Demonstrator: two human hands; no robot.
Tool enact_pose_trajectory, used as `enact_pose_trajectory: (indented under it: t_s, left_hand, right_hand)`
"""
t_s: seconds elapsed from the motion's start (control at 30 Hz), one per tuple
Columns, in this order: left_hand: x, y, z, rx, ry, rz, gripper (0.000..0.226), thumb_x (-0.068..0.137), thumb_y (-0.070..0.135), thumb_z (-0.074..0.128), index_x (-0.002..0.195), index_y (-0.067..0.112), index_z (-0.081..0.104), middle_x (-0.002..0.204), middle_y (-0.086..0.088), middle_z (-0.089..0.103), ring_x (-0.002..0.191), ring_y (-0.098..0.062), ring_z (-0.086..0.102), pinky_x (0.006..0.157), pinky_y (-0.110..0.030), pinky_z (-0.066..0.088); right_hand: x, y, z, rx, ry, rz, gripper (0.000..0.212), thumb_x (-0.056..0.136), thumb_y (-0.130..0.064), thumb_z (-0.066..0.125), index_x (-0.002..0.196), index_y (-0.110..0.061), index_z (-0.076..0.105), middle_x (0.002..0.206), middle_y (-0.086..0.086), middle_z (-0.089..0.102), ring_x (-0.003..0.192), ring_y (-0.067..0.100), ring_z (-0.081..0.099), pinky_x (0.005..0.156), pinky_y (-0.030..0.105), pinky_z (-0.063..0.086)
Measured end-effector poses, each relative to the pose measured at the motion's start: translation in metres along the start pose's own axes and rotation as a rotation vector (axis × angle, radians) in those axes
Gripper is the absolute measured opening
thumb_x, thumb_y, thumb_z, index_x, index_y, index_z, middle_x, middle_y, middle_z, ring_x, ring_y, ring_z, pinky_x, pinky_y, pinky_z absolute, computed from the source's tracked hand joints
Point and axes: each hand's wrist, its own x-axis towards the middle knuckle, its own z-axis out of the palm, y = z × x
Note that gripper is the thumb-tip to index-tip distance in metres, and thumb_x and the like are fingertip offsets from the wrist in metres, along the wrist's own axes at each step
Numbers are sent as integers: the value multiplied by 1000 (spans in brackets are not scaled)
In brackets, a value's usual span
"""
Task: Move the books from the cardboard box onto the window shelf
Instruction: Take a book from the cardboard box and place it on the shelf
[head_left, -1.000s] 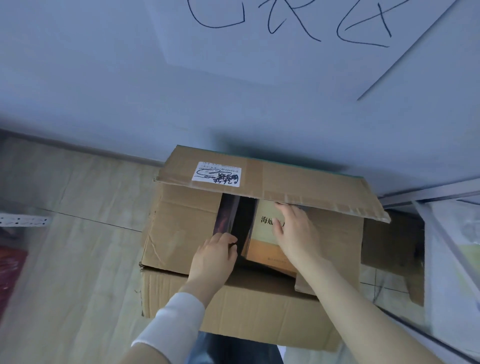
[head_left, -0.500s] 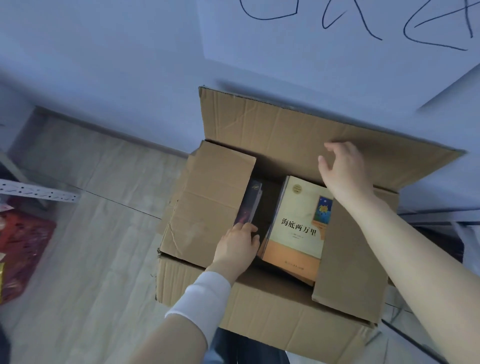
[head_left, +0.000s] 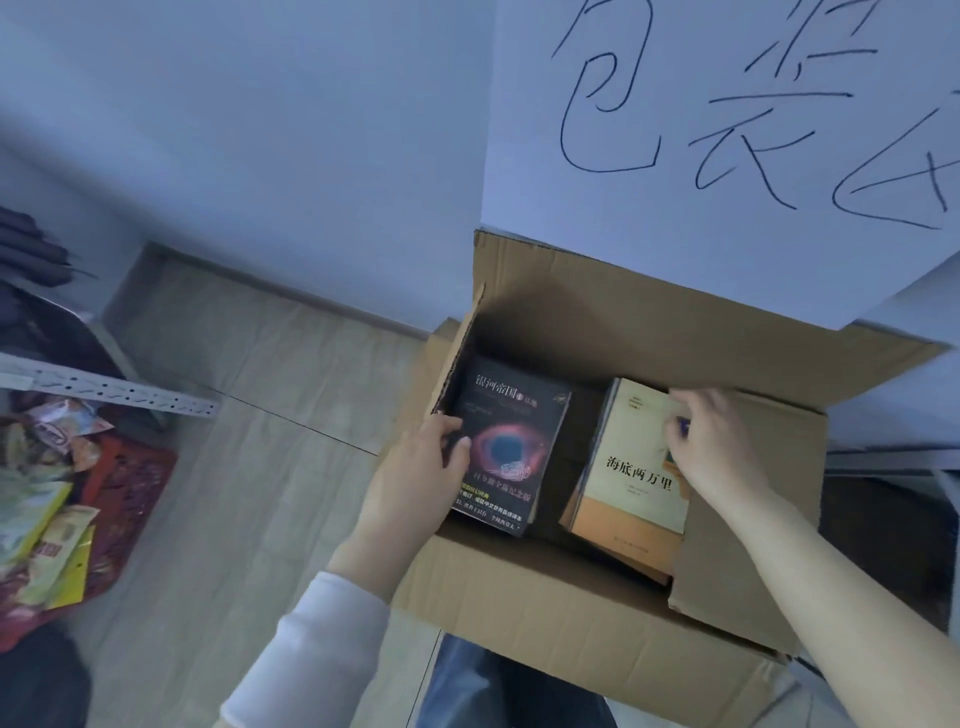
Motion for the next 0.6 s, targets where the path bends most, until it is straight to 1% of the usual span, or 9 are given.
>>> enact_pose_trajectory:
  t_s: [0.03,0.1,0.17,0.23,0.27,0.37,0.43,0.5,0.6]
  left_hand:
    - [2,-5,-9,51,22,1,35,97,30,44,130,19,51,130,1,58,114,-18,58,89,-32,48]
    - [10,-14,-21,186,60,2,36,98,32,40,130,20,50,130,1,56,114,-19,56,82,-28,44]
    - [22,-22,-25,305,79,-3,37,99,33,38,132,19,48,130,-1,55,117,-20,55,85,-29,43]
    - [34,-31,-23,364,51,5,38,98,32,38,132,18,49,130,-2,57,118,-22,55,91,-32,44]
    - [40,-34,-20,380,24,13,37,98,32,38,131,17,49,129,-3,57,117,-23,55,92,-32,43]
    - [50,-35,-1,408,-63,81,38,98,33,39,132,19,48,129,-3,57,117,-24,55,92,-33,42]
    - [54,-29,14,436,-105,140,38,99,33,37,133,20,46,130,-1,56,116,-22,56,93,-32,42]
    - [56,-19,28,416,-146,181,36,99,32,38,131,20,47,129,0,57,115,-20,57,93,-31,44]
    - [51,3,47,383,-205,229,37,99,30,38,133,20,47,132,0,56,117,-18,57,95,-29,47]
  right_hand:
    - [-2,-2,6,6,-7,9,39,94,-18,46,131,-6,50,129,15,48,116,33,52,94,43,45]
    - [-5,-4,22,-9,-24,29,39,94,-18,47,131,-4,51,132,15,49,123,31,47,100,40,40]
    - [-10,-4,41,-43,-67,64,41,95,-22,47,133,-7,50,137,14,48,128,29,45,101,39,40]
    - [-14,-3,61,-94,-117,89,42,95,-26,45,134,-11,48,139,12,48,126,27,48,97,38,44]
    - [-15,-2,71,-117,-145,97,42,96,-27,44,134,-12,48,138,10,48,124,26,49,96,38,44]
    - [-21,6,96,-117,-247,150,43,96,-27,43,136,-14,46,138,8,49,128,24,45,101,37,41]
    - [-26,16,104,-117,-278,204,43,95,-27,44,136,-12,47,136,9,50,128,25,44,103,36,40]
    - [-33,29,102,-202,-278,219,42,95,-27,44,133,-10,49,133,10,51,123,24,47,99,32,42]
    - [-45,42,86,-295,-261,155,39,96,-27,42,128,-9,51,128,8,50,112,20,53,86,26,46]
